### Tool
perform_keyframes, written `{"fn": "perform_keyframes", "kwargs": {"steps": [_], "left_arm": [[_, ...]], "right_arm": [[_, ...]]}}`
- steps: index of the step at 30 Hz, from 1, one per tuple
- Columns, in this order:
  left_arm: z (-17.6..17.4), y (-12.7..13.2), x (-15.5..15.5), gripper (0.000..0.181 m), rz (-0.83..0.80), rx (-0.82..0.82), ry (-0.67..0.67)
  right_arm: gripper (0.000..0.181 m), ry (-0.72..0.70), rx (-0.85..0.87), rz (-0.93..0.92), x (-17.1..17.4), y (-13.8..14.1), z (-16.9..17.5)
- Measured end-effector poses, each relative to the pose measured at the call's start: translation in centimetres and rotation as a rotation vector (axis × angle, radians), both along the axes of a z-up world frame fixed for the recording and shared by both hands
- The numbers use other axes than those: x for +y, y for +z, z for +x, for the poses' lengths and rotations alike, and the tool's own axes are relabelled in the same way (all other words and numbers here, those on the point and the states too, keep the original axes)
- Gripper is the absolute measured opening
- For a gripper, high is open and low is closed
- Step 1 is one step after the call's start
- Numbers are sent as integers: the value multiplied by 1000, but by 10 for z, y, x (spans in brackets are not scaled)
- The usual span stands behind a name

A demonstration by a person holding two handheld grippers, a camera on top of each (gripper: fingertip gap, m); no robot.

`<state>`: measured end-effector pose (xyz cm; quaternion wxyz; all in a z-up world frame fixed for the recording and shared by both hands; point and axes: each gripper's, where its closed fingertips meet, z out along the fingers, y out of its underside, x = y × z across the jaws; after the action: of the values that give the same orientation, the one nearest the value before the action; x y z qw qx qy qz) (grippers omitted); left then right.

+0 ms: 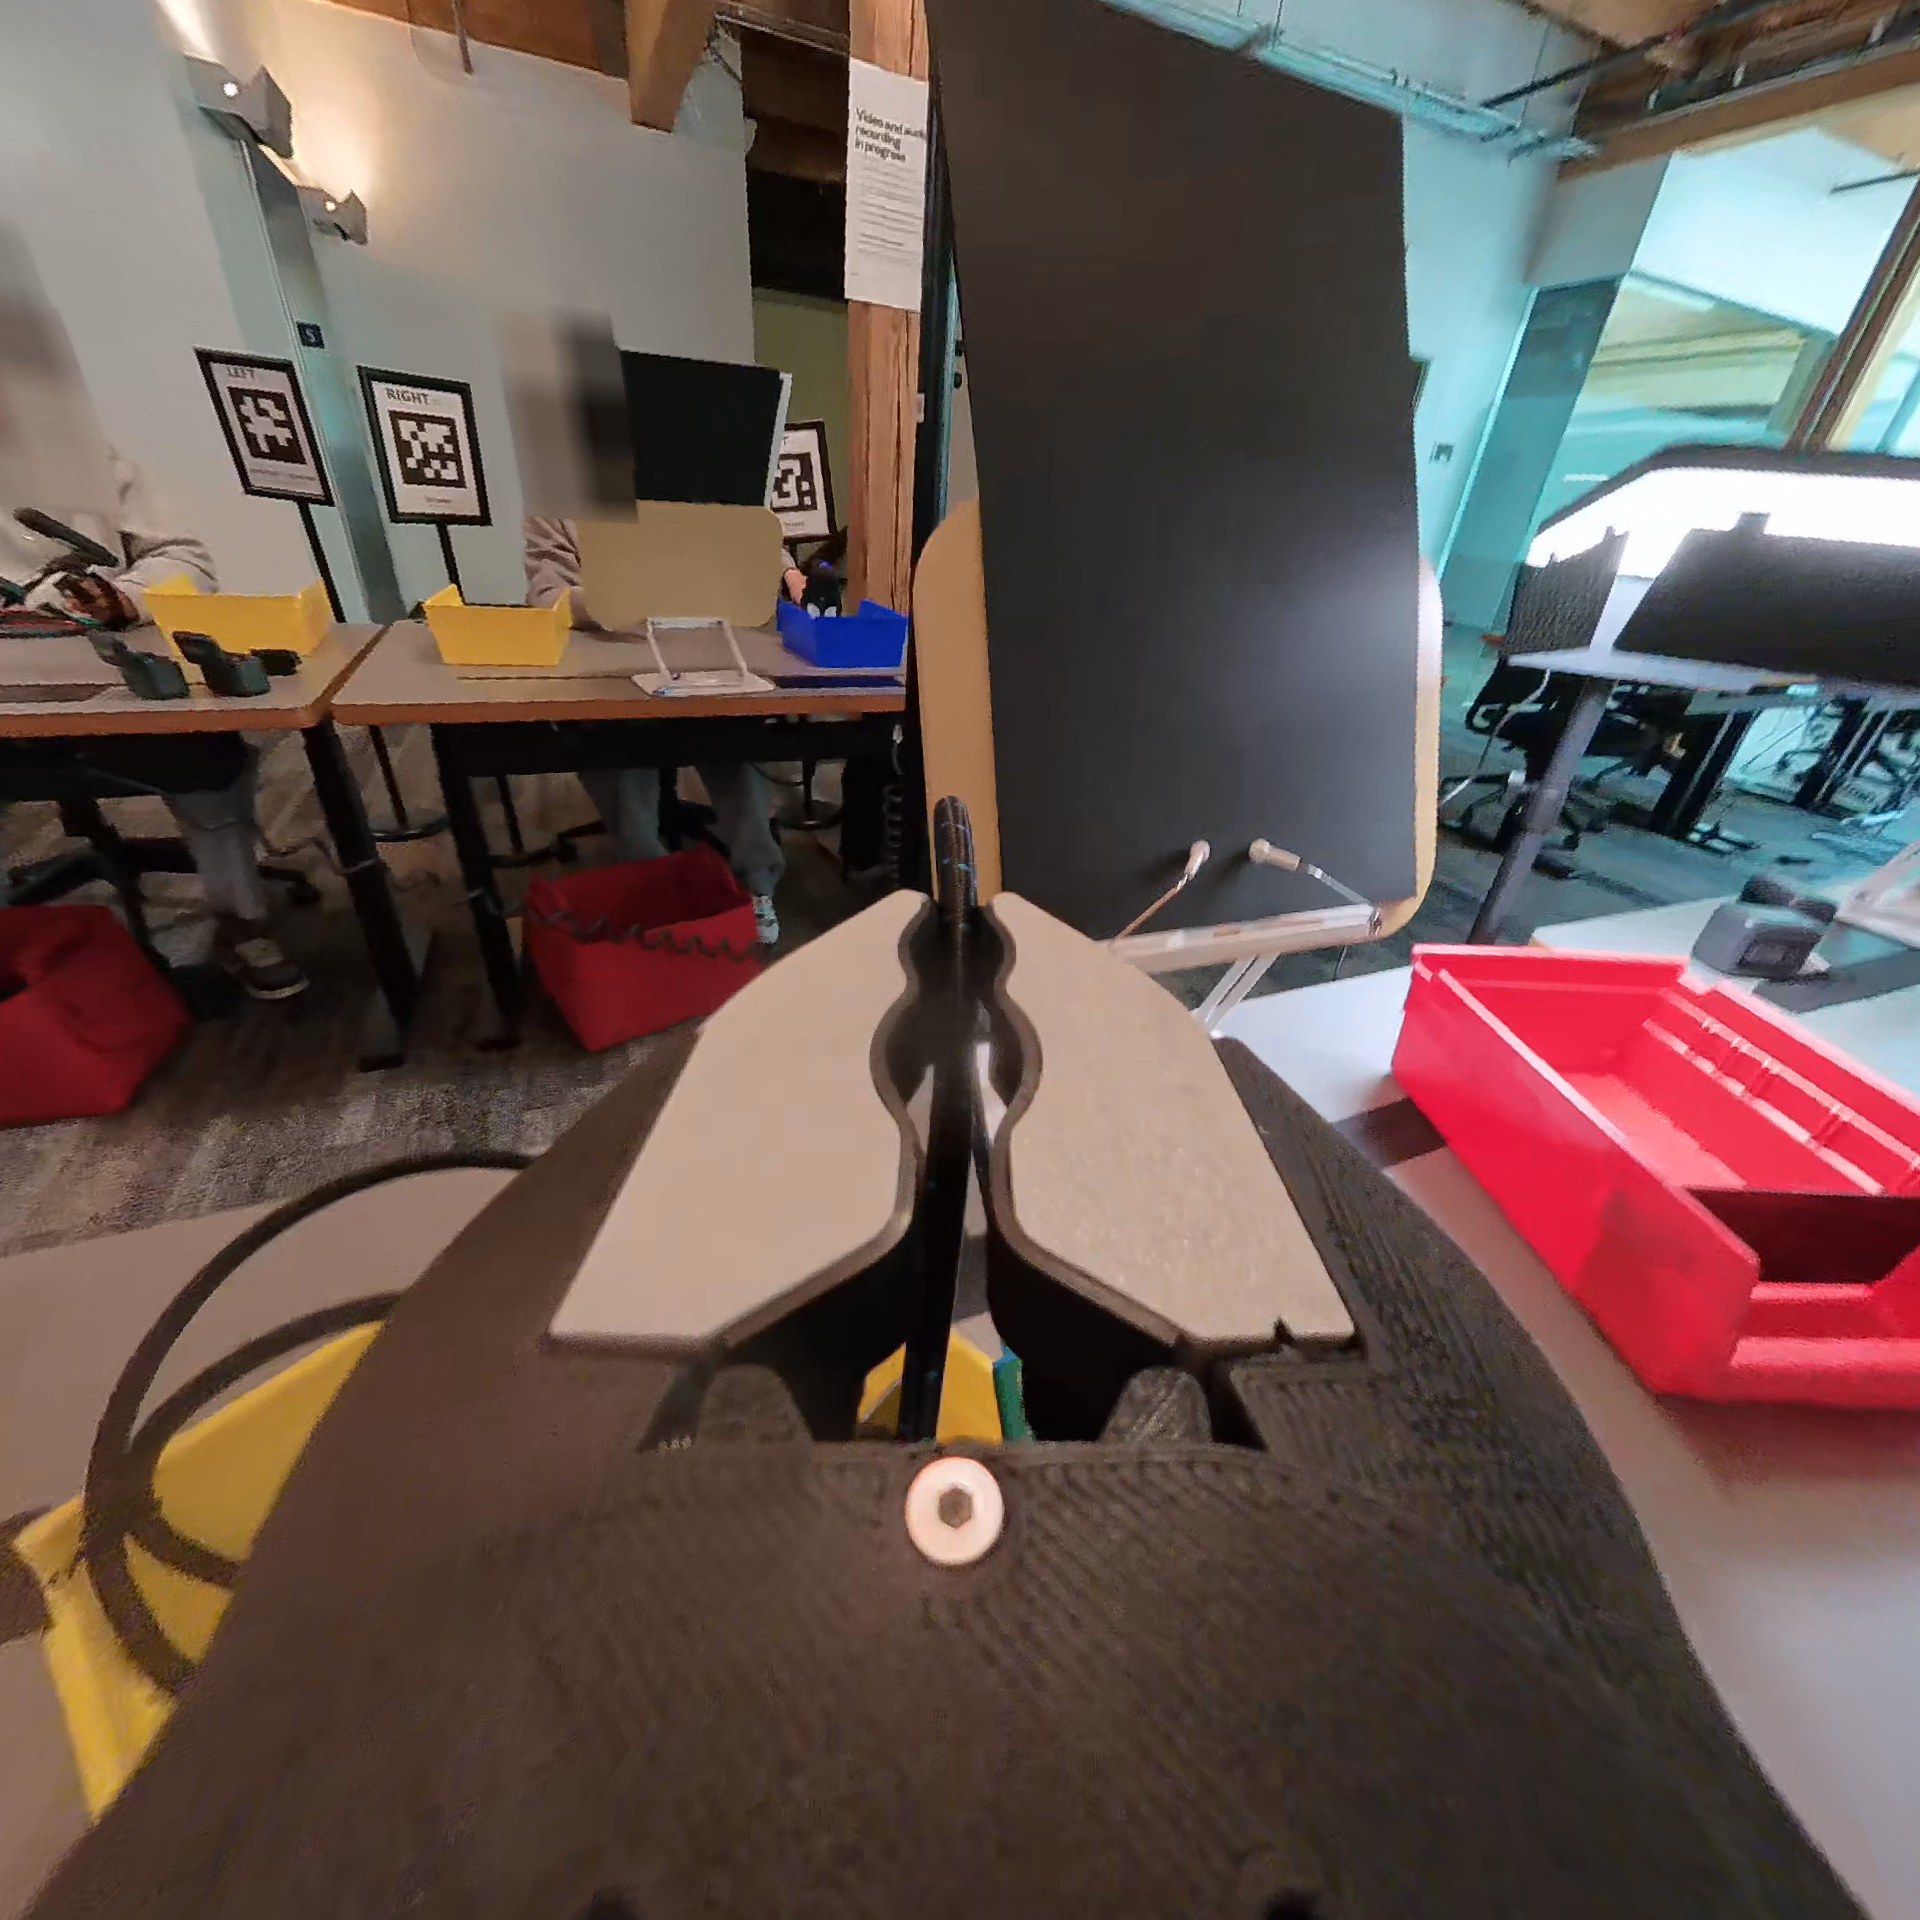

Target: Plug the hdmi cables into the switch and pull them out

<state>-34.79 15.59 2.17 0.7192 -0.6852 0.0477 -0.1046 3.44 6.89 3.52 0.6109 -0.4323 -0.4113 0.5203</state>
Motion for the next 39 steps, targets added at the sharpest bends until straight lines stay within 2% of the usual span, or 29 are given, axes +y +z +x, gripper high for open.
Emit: {"fn": "perform_keyframes", "kwargs": {"steps": [3,6,8,11,15,19,23,26,28,30,34,37,39], "left_arm": [[1,35,4,7,29,-62,-21],[9,68,-6,8,68,-115,-73],[26,77,-17,7,54,-155,-144],[63,69,-36,7,17,-219,-271],[121,27,-61,7,-41,-369,-437],[163,-51,-69,7,-156,-567,-503],[171,-137,-64,7,-280,-684,-436],[162,-175,-65,7,-343,-702,-386],[161,-188,-70,7,-399,-640,-397],[161,-199,-79,9,-446,-485,-409],[150,-226,-103,35,-570,3,-409],[131,-233,-119,42,-573,370,-365],[129,-235,-133,42,-579,552,-426]], "right_arm": [[13,-7,-6,9,0,0,0],[13,-10,-1,12,0,1,2],[13,-8,6,10,1,2,4],[13,-7,18,5,2,3,8],[13,3,37,-7,2,6,11],[13,12,33,-6,-1,5,9],[13,8,5,-1,-1,1,4],[13,10,-5,-7,1,-2,2],[13,8,-9,-13,4,-4,1],[13,9,-8,-22,6,-6,1],[13,14,-9,-36,9,-9,1],[13,25,-15,-41,7,-11,-3],[13,32,-24,-42,6,-13,-7]]}}
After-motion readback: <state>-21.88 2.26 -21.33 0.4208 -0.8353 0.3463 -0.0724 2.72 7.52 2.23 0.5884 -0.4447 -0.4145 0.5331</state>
